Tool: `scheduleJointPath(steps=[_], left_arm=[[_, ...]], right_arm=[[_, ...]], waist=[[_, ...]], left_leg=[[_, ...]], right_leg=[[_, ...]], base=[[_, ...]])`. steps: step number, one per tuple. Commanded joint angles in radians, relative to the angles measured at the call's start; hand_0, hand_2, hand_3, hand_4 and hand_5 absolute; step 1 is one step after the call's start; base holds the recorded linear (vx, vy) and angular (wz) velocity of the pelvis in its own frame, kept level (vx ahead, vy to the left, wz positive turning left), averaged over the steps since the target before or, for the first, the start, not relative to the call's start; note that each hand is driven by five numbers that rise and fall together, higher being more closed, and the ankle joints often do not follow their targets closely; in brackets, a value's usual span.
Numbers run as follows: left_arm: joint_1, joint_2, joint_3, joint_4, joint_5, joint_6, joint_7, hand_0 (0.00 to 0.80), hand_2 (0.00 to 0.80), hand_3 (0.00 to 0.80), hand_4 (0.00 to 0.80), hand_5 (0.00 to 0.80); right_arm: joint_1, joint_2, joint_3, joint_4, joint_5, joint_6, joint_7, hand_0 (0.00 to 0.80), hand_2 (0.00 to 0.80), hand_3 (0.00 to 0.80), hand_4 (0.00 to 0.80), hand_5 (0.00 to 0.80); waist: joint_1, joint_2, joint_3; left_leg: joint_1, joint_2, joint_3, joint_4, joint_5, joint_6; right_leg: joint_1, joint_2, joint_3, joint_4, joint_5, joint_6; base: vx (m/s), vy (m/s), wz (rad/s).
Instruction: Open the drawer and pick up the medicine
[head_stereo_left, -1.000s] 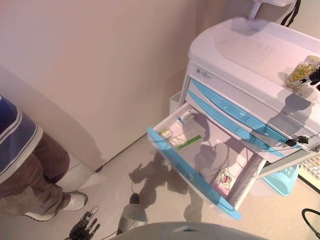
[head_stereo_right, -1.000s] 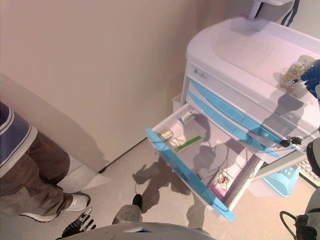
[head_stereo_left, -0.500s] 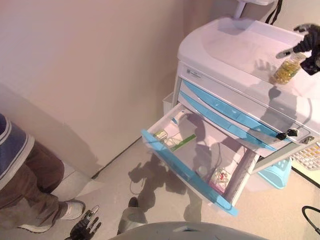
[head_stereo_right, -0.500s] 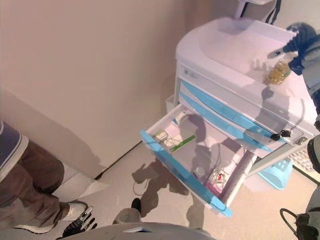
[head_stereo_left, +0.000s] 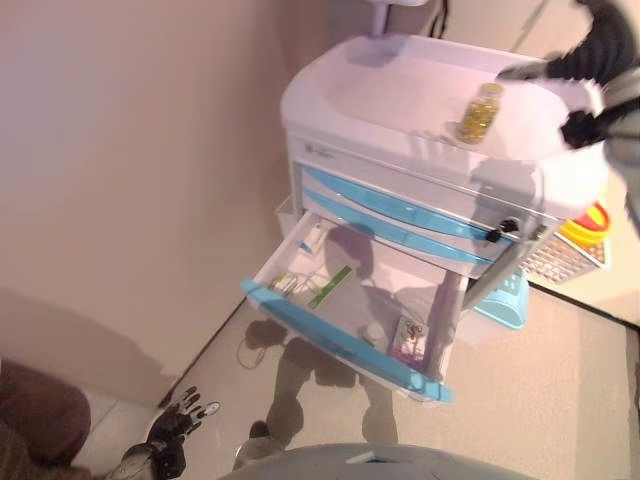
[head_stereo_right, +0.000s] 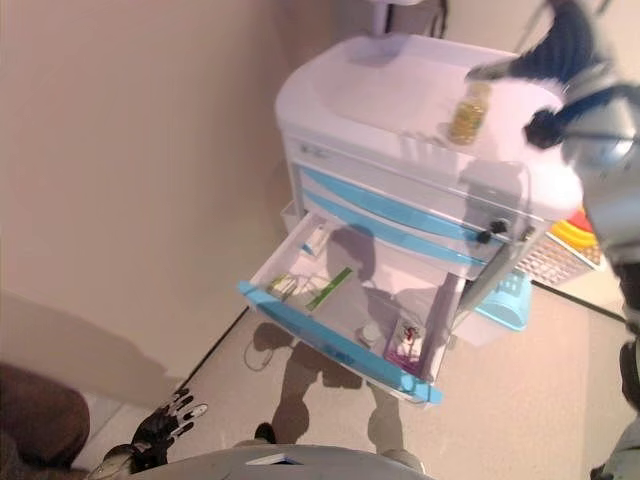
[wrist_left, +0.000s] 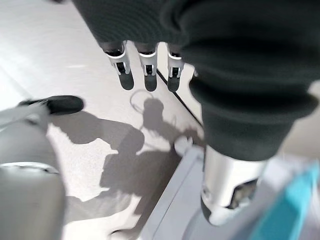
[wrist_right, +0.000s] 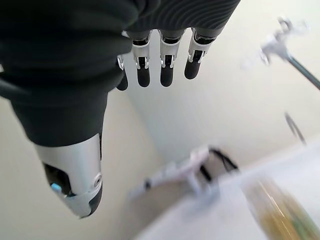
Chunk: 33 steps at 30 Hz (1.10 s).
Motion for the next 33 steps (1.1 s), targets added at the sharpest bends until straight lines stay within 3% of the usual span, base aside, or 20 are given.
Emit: scheduleJointPath(steps=[1, 7, 14, 23, 33], left_arm=[[-0.103, 0.056, -0.073, -0.024, 0.177, -0.038, 0.029, 0.0, 0.0, 0.0, 0.0, 0.0], [-0.2, 0.073, -0.211, 0.079, 0.426, -0.058, 0.095, 0.0, 0.0, 0.0, 0.0, 0.0], [-0.278, 0.066, -0.341, 0.081, 0.53, -0.077, 0.121, 0.0, 0.0, 0.0, 0.0, 0.0], [-0.371, 0.061, -0.426, 0.084, 0.577, -0.105, 0.188, 0.0, 0.0, 0.0, 0.0, 0.0], [-0.512, 0.16, -0.421, 0.148, 0.422, -0.173, 0.296, 0.0, 0.0, 0.0, 0.0, 0.0]], right_arm=[[0.045, 0.053, -0.04, -0.12, 0.008, -0.124, 0.107, 0.0, 0.0, 0.0, 0.0, 0.0], [0.204, 0.156, 0.001, -0.241, 0.127, -0.219, 0.285, 0.0, 0.0, 0.0, 0.0, 0.0], [0.316, 0.206, 0.05, -0.273, 0.236, -0.241, 0.38, 0.0, 0.0, 0.0, 0.0, 0.0], [0.454, 0.27, 0.168, -0.192, 0.37, -0.153, 0.486, 0.0, 0.0, 0.0, 0.0, 0.0], [0.575, 0.252, 0.18, -0.06, 0.442, -0.216, 0.579, 0.0, 0.0, 0.0, 0.0, 0.0]], waist=[[-0.009, 0.0, 0.018], [-0.081, 0.01, 0.028], [-0.144, 0.02, 0.05], [-0.202, 0.028, 0.104], [-0.309, 0.06, 0.211]], left_leg=[[0.021, 0.034, -0.031, 0.091, -0.124, 0.011], [0.039, 0.042, 0.029, 0.097, -0.133, 0.004], [0.052, 0.039, 0.076, 0.104, -0.146, 0.004], [0.035, 0.047, 0.1, 0.144, -0.179, -0.004], [-0.012, 0.051, 0.15, 0.202, -0.186, -0.013]], right_leg=[[-0.073, -0.028, -0.019, 0.028, 0.073, -0.004], [-0.091, -0.02, 0.017, 0.016, 0.086, 0.002], [-0.122, -0.017, 0.051, 0.005, 0.107, 0.008], [-0.191, -0.011, 0.093, 0.029, 0.105, 0.016], [-0.306, 0.001, 0.179, 0.085, 0.099, -0.001]], base=[[-0.045, -0.037, -0.35], [-0.061, -0.017, -0.34], [-0.058, 0.021, -0.18], [-0.036, 0.011, -0.18], [-0.028, 0.059, -0.28]])
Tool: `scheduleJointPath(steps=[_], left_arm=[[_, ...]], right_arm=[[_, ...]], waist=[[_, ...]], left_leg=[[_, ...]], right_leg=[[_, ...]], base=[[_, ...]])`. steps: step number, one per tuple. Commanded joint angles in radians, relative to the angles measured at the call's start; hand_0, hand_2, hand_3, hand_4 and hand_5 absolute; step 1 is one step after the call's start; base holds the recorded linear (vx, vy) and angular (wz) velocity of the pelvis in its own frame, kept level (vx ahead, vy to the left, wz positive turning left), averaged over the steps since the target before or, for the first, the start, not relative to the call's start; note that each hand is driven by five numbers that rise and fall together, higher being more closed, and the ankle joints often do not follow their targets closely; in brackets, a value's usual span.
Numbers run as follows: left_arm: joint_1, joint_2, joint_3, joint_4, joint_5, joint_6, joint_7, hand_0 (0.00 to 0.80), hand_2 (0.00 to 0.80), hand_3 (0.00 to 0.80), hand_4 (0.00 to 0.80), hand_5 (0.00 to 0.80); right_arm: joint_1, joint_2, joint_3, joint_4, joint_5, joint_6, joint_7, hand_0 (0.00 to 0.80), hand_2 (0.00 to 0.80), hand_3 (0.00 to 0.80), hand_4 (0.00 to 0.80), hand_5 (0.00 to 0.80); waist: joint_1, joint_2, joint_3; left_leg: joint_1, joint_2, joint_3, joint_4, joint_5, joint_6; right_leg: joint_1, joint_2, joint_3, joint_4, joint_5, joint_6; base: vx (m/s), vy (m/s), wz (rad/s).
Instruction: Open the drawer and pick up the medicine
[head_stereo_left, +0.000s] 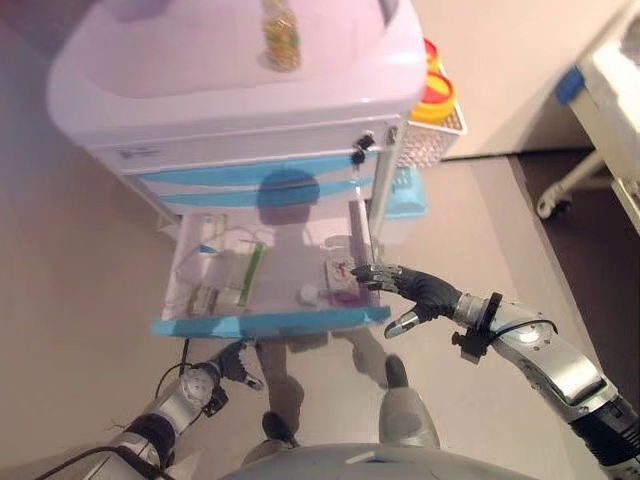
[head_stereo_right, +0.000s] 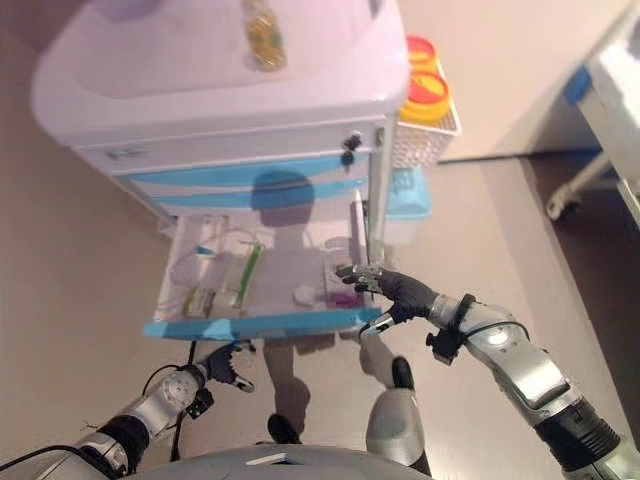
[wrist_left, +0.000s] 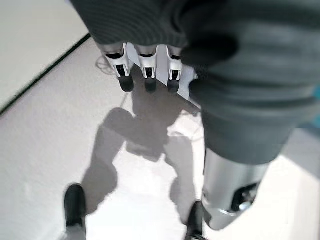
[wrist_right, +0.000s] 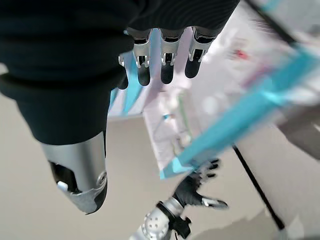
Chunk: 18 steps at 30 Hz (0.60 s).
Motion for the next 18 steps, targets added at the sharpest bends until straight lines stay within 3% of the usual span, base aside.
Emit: scheduleJointPath(steps=[1, 9, 18], left_arm=[[-0.137, 0.095, 0.064, 0.039, -0.121, -0.068, 0.073, 0.0, 0.0, 0.0, 0.0, 0.0], [-0.273, 0.21, 0.119, 0.117, -0.293, -0.084, 0.071, 0.0, 0.0, 0.0, 0.0, 0.0], [-0.406, 0.338, 0.185, 0.169, -0.394, -0.048, 0.035, 0.0, 0.0, 0.0, 0.0, 0.0]], right_arm=[[0.026, -0.011, -0.009, -0.058, 0.068, -0.088, 0.069, 0.0, 0.0, 0.0, 0.0, 0.0], [0.052, -0.047, -0.032, -0.046, 0.141, -0.121, 0.175, 0.0, 0.0, 0.0, 0.0, 0.0], [0.083, -0.046, -0.052, -0.007, 0.102, -0.162, 0.112, 0.0, 0.0, 0.0, 0.0, 0.0]], waist=[[-0.058, -0.021, 0.048], [-0.116, -0.017, 0.127], [-0.136, -0.015, 0.18]], left_leg=[[-0.006, 0.04, -0.038, 0.215, -0.163, -0.002], [-0.079, 0.064, -0.032, 0.267, -0.099, -0.03], [-0.148, 0.087, -0.046, 0.296, -0.042, -0.05]], right_leg=[[-0.094, -0.01, 0.008, 0.091, 0.004, -0.013], [-0.21, 0.037, 0.059, 0.188, -0.04, -0.046], [-0.291, 0.083, 0.078, 0.243, -0.067, -0.074]], base=[[-0.003, 0.041, -0.26], [-0.012, 0.005, -0.22], [-0.015, -0.033, -0.07]])
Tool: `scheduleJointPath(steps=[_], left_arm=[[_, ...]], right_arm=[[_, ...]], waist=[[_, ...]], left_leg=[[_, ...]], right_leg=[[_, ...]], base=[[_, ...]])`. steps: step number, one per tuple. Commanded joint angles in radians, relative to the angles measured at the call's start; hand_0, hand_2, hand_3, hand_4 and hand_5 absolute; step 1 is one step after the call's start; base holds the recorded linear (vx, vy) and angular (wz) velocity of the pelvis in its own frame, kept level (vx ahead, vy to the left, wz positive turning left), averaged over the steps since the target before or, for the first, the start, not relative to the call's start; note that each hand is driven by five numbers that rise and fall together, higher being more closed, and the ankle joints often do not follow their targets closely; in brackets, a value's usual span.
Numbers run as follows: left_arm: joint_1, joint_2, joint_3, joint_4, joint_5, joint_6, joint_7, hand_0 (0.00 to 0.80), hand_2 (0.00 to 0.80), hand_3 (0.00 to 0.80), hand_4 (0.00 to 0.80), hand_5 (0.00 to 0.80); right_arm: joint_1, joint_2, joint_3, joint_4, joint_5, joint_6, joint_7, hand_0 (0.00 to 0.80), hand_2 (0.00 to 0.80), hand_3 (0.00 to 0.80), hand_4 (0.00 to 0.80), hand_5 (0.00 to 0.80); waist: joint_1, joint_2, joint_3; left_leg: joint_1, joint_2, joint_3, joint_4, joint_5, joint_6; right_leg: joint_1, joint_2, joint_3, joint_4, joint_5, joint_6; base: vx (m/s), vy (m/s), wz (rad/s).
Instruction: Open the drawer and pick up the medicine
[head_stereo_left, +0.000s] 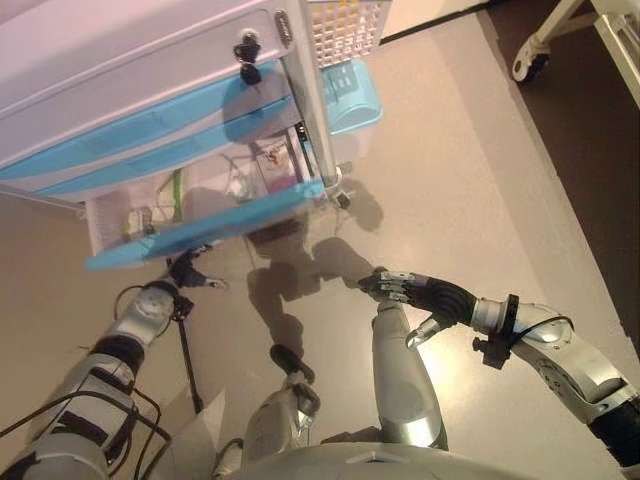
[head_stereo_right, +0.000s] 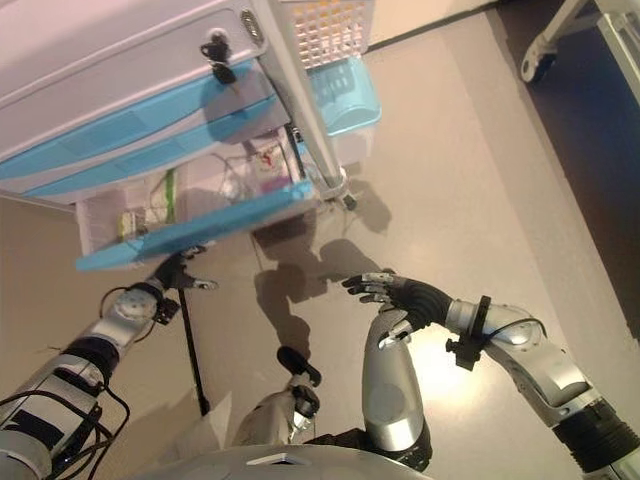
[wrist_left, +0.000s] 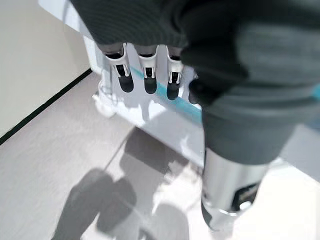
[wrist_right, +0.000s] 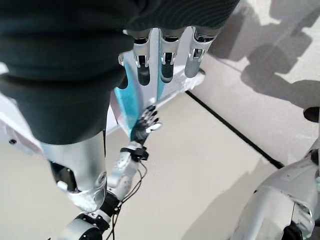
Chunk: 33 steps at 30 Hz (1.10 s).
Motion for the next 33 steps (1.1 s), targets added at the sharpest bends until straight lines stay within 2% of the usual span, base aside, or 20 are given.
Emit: scheduleJointPath(steps=[1, 4, 9, 15, 19, 23, 28, 33], left_arm=[[-0.065, 0.156, 0.116, 0.049, -0.065, -0.005, 0.001, 0.0, 0.0, 0.0, 0.0, 0.0], [-0.112, 0.185, 0.116, 0.086, -0.071, -0.003, -0.006, 0.0, 0.0, 0.0, 0.0, 0.0], [-0.204, 0.258, 0.108, 0.108, -0.078, 0.026, -0.01, 0.0, 0.0, 0.0, 0.0, 0.0], [-0.32, 0.336, 0.086, 0.161, -0.08, 0.068, 0.027, 0.0, 0.0, 0.0, 0.0, 0.0], [-0.376, 0.364, 0.094, 0.209, -0.142, 0.067, 0.039, 0.0, 0.0, 0.0, 0.0, 0.0], [-0.398, 0.357, 0.114, 0.232, -0.195, 0.038, -0.028, 0.0, 0.0, 0.0, 0.0, 0.0], [-0.298, 0.292, 0.132, 0.093, -0.245, 0.043, -0.202, 0.0, 0.0, 0.0, 0.0, 0.0], [-0.066, 0.179, 0.171, -0.183, -0.342, 0.063, -0.292, 0.0, 0.0, 0.0, 0.0, 0.0]], right_arm=[[0.062, 0.028, -0.01, -0.033, -0.005, -0.068, -0.028, 0.0, 0.0, 0.0, 0.0, 0.0], [0.063, 0.026, -0.001, 0.014, -0.037, -0.06, -0.06, 0.0, 0.0, 0.0, 0.0, 0.0], [0.067, 0.019, 0.04, 0.092, -0.156, -0.091, -0.145, 0.0, 0.0, 0.0, 0.0, 0.0], [0.07, 0.063, 0.071, 0.109, -0.143, -0.088, -0.223, 0.0, 0.0, 0.0, 0.0, 0.0], [0.065, 0.103, 0.106, 0.132, -0.165, -0.113, -0.255, 0.0, 0.0, 0.0, 0.0, 0.0], [0.05, 0.139, 0.142, 0.17, -0.178, -0.144, -0.278, 0.0, 0.0, 0.0, 0.0, 0.0], [0.05, 0.172, 0.127, 0.215, -0.202, -0.091, -0.357, 0.0, 0.0, 0.0, 0.0, 0.0], [0.085, 0.206, 0.07, 0.257, -0.245, -0.032, -0.38, 0.0, 0.0, 0.0, 0.0, 0.0]], waist=[[-0.04, -0.046, -0.011], [-0.043, -0.051, 0.001], [-0.041, -0.067, 0.036], [-0.029, -0.097, 0.063], [-0.014, -0.118, 0.063], [0.004, -0.134, 0.063], [0.028, -0.132, 0.063], [0.059, -0.118, 0.06]], left_leg=[[-0.002, 0.074, -0.08, 0.232, -0.05, -0.038], [-0.021, 0.079, -0.087, 0.243, -0.043, -0.042], [-0.067, 0.094, -0.1, 0.281, -0.029, -0.049], [-0.128, 0.11, -0.126, 0.306, -0.019, -0.052], [-0.17, 0.116, -0.146, 0.317, -0.022, -0.048], [-0.193, 0.122, -0.168, 0.332, -0.036, -0.042], [-0.164, 0.122, -0.18, 0.326, -0.05, -0.034], [-0.085, 0.107, -0.18, 0.279, -0.06, -0.019]], right_leg=[[0.009, 0.059, -0.028, 0.002, -0.03, -0.038], [-0.009, 0.069, -0.027, 0.013, -0.036, -0.044], [-0.037, 0.081, -0.033, 0.027, -0.039, -0.052], [-0.071, 0.095, -0.044, 0.036, -0.037, -0.058], [-0.093, 0.1, -0.052, 0.034, -0.033, -0.059], [-0.089, 0.105, -0.061, 0.028, -0.032, -0.06], [-0.044, 0.096, -0.075, 0.018, -0.034, -0.054], [0.047, 0.076, -0.086, -0.023, -0.023, -0.046]], base=[[0.0, -0.05, -0.05], [-0.012, -0.036, -0.01], [-0.031, -0.043, 0.0], [-0.042, -0.059, 0.04], [-0.045, -0.083, 0.12], [-0.028, -0.102, 0.07], [-0.001, -0.045, 0.14], [0.008, 0.022, 0.14]])
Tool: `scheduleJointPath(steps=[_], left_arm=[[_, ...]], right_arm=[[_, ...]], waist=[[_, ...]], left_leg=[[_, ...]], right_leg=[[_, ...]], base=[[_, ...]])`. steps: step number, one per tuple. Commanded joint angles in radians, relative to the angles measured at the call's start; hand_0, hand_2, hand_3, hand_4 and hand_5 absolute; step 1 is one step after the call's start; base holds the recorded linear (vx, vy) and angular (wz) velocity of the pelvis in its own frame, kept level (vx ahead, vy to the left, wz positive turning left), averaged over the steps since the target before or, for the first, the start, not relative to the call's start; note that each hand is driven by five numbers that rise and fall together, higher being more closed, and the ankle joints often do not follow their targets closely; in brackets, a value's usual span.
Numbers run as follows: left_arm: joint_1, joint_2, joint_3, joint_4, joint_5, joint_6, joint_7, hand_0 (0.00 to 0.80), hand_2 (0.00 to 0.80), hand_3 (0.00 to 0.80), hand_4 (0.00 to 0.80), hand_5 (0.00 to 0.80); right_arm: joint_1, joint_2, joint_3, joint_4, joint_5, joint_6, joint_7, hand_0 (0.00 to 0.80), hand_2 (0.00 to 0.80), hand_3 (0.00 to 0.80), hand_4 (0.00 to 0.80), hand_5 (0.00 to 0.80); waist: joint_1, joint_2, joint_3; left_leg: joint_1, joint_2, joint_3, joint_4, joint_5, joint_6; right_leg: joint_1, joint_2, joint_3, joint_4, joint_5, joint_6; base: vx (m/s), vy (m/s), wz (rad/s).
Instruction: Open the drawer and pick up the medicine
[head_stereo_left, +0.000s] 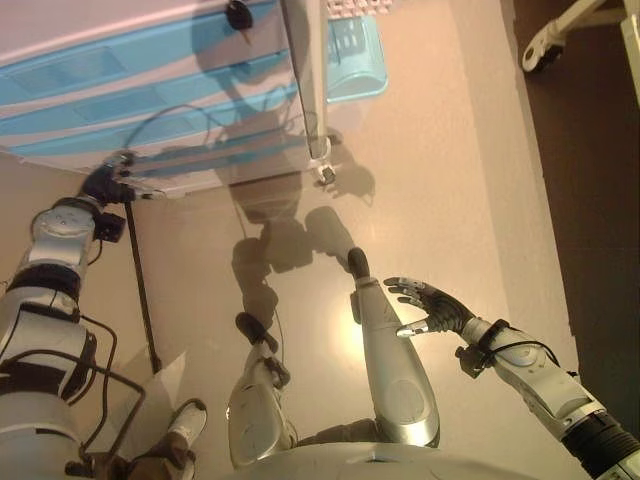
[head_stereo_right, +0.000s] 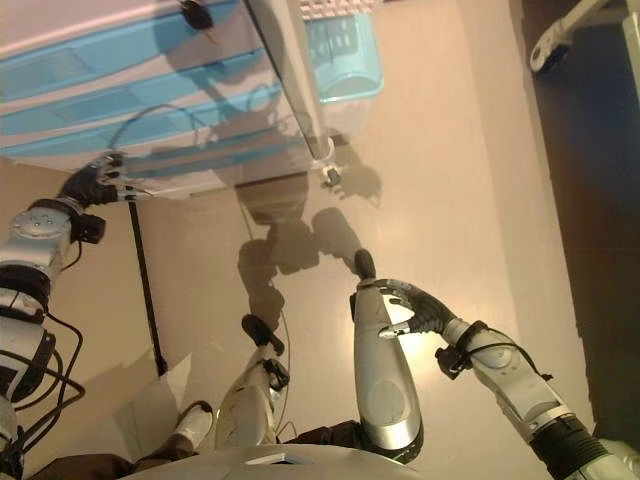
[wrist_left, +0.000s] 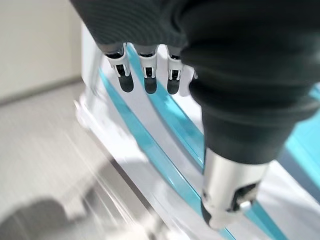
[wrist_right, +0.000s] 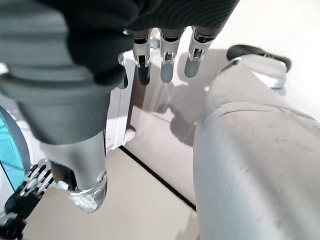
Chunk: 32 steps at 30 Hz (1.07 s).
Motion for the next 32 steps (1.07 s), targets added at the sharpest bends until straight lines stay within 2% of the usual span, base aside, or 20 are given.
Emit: scheduleJointPath(steps=[1, 3, 7, 13, 14, 17, 22, 27, 32], left_arm=[[0.131, -0.029, 0.086, -0.124, -0.08, -0.007, -0.059, 0.0, 0.0, 0.0, 0.0, 0.0], [0.222, -0.097, 0.084, -0.191, -0.098, -0.003, -0.103, 0.0, 0.0, 0.0, 0.0, 0.0], [0.414, -0.241, 0.07, -0.304, -0.079, 0.053, -0.128, 0.0, 0.0, 0.0, 0.0, 0.0], [0.588, -0.366, 0.064, -0.348, -0.09, 0.153, -0.236, 0.0, 0.0, 0.0, 0.0, 0.0], [0.624, -0.397, 0.064, -0.347, -0.089, 0.189, -0.248, 0.0, 0.0, 0.0, 0.0, 0.0], [0.688, -0.442, 0.069, -0.325, -0.08, 0.224, -0.28, 0.0, 0.0, 0.0, 0.0, 0.0], [0.762, -0.506, 0.084, -0.248, -0.1, 0.253, -0.309, 0.0, 0.0, 0.0, 0.0, 0.0], [0.789, -0.542, 0.096, -0.184, -0.122, 0.271, -0.343, 0.0, 0.0, 0.0, 0.0, 0.0], [0.802, -0.57, 0.096, -0.156, -0.155, 0.282, -0.369, 0.0, 0.0, 0.0, 0.0, 0.0]], right_arm=[[0.046, 0.077, -0.018, 0.007, -0.031, 0.026, -0.027, 0.0, 0.0, 0.0, 0.0, 0.0], [0.05, 0.1, -0.026, 0.035, -0.017, 0.061, -0.042, 0.0, 0.0, 0.0, 0.0, 0.0], [0.06, 0.161, -0.045, 0.109, 0.013, 0.116, -0.055, 0.0, 0.0, 0.0, 0.0, 0.0], [0.064, 0.249, -0.042, 0.222, 0.038, 0.235, -0.038, 0.0, 0.0, 0.0, 0.0, 0.0], [0.063, 0.269, -0.042, 0.26, 0.034, 0.254, -0.037, 0.0, 0.0, 0.0, 0.0, 0.0], [0.069, 0.304, -0.035, 0.317, 0.059, 0.299, -0.014, 0.0, 0.0, 0.0, 0.0, 0.0], [0.063, 0.378, -0.023, 0.454, 0.031, 0.303, 0.012, 0.0, 0.0, 0.0, 0.0, 0.0], [0.038, 0.43, -0.018, 0.553, 0.006, 0.299, 0.02, 0.0, 0.0, 0.0, 0.0, 0.0], [0.018, 0.461, -0.014, 0.624, 0.007, 0.298, 0.022, 0.0, 0.0, 0.0, 0.0, 0.0]], waist=[[0.004, -0.056, -0.017], [0.023, -0.051, -0.035], [0.066, -0.042, -0.091], [0.123, -0.034, -0.188], [0.141, -0.036, -0.218], [0.17, -0.034, -0.267], [0.219, -0.034, -0.345], [0.253, -0.033, -0.382], [0.275, -0.039, -0.402]], left_leg=[[0.006, -0.001, -0.044, 0.22, -0.099, 0.029], [0.035, -0.012, -0.044, 0.195, -0.103, 0.036], [0.104, -0.047, -0.052, 0.12, -0.115, 0.051], [0.17, -0.088, -0.085, 0.039, -0.133, 0.064], [0.171, -0.095, -0.087, 0.022, -0.122, 0.074], [0.189, -0.108, -0.107, -0.002, -0.119, 0.076], [0.225, -0.114, -0.131, -0.05, -0.108, 0.078], [0.252, -0.124, -0.146, -0.094, -0.097, 0.078], [0.259, -0.134, -0.141, -0.095, -0.106, 0.083]], right_leg=[[0.092, 0.01, 0.014, -0.142, 0.053, 0.023], [0.129, -0.005, -0.002, -0.168, 0.063, 0.028], [0.222, -0.038, -0.034, -0.234, 0.086, 0.043], [0.325, -0.066, -0.075, -0.295, 0.106, 0.054], [0.342, -0.07, -0.088, -0.315, 0.127, 0.048], [0.393, -0.077, -0.114, -0.345, 0.129, 0.052], [0.468, -0.086, -0.161, -0.402, 0.14, 0.061], [0.522, -0.089, -0.204, -0.457, 0.159, 0.074], [0.536, -0.092, -0.23, -0.488, 0.178, 0.083]], base=[[0.027, 0.016, 0.16], [0.047, 0.031, 0.16], [0.068, 0.055, 0.21], [0.072, 0.074, 0.26], [0.03, 0.047, 0.29], [0.042, 0.062, 0.28], [0.046, 0.037, 0.25], [-0.01, 0.026, 0.2], [-0.013, 0.012, 0.04]])
